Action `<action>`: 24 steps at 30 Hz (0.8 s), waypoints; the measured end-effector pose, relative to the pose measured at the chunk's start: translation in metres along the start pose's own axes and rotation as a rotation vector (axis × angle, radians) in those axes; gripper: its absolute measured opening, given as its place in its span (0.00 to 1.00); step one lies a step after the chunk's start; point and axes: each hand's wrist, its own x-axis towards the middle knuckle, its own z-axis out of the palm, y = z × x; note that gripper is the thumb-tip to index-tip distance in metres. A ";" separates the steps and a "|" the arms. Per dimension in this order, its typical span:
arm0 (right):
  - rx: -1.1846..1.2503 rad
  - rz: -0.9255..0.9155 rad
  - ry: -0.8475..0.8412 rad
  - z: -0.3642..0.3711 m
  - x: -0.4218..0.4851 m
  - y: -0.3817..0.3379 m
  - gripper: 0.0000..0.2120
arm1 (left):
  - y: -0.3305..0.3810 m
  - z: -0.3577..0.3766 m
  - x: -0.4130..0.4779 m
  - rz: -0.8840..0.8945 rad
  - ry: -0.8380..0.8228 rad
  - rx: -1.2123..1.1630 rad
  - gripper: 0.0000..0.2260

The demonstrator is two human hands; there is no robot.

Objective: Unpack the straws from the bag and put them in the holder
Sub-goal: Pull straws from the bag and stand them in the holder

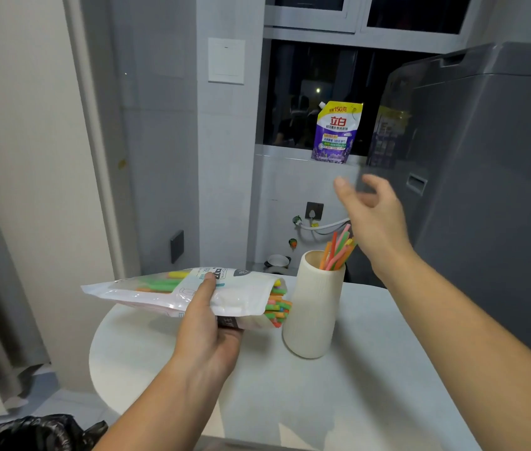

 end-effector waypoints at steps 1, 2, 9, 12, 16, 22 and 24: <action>-0.044 -0.090 0.066 -0.002 -0.006 -0.002 0.28 | 0.001 0.000 0.000 -0.009 0.002 -0.008 0.12; -0.093 -0.205 0.147 -0.004 -0.015 -0.005 0.22 | 0.002 -0.001 0.001 -0.018 0.008 -0.015 0.12; -0.088 -0.165 -0.054 0.018 -0.108 -0.006 0.16 | 0.012 0.005 -0.001 0.046 -0.040 0.029 0.07; 0.055 0.204 -0.224 0.039 -0.122 0.011 0.18 | 0.009 0.006 -0.004 0.108 -0.057 0.058 0.16; 0.617 0.535 -0.236 0.056 -0.130 0.015 0.21 | 0.001 0.011 -0.012 0.199 -0.095 0.114 0.16; 0.978 0.747 -0.162 0.062 -0.132 0.019 0.25 | -0.004 0.012 -0.017 0.423 -0.168 0.274 0.22; 1.000 0.801 -0.143 0.062 -0.131 0.021 0.24 | -0.006 0.009 -0.015 0.458 -0.179 0.295 0.24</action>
